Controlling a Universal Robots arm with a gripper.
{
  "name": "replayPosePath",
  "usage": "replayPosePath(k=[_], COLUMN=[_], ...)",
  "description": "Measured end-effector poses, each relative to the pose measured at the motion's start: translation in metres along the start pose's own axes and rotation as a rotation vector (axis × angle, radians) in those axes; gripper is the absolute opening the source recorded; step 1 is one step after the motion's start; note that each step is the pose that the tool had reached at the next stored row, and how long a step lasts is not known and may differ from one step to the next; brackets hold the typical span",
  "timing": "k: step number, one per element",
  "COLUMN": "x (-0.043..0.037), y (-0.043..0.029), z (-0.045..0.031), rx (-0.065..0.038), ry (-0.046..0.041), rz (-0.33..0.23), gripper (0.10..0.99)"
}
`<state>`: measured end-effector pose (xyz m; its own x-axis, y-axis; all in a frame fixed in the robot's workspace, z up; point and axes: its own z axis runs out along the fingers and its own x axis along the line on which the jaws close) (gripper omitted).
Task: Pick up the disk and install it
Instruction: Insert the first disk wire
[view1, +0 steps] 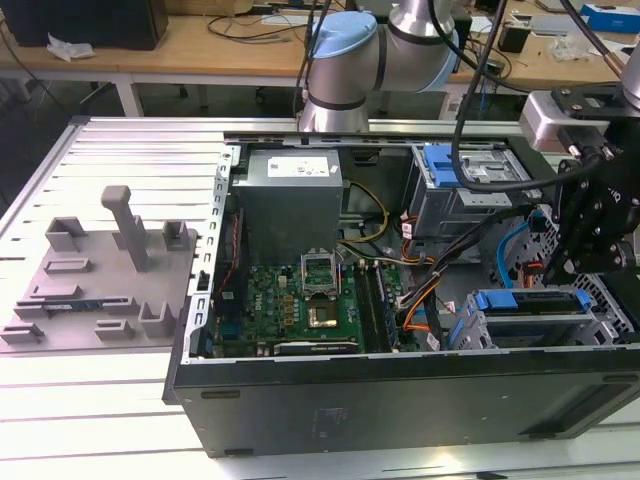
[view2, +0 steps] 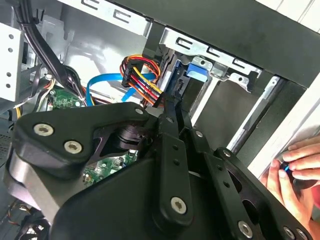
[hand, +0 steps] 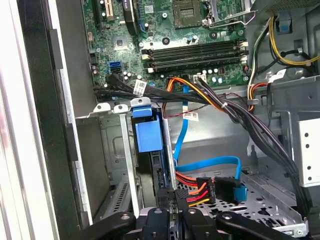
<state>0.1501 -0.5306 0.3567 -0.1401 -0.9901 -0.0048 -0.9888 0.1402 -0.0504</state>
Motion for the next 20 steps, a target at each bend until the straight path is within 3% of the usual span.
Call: replayPosePath(k=[3, 4, 5, 7, 12, 20], x=[-0.0006, -0.0008, -0.0008, -0.0008, -0.0010, -0.0010], y=[-0.0042, -0.0053, -0.0059, -0.0062, -0.0070, -0.0073], z=[0.0004, 0.0005, 0.0005, 0.0005, 0.0010, 0.0009], rx=[-0.008, -0.013, -0.023, -0.028, -0.030, -0.030], ry=[0.0011, 0.0030, 0.0105, 0.0130, 0.0187, 0.0200], rz=[0.000, -0.001, -0.005, -0.013, -0.043, -0.044], gripper=[0.169, 0.169, 0.169, 0.169, 0.169, 0.169])
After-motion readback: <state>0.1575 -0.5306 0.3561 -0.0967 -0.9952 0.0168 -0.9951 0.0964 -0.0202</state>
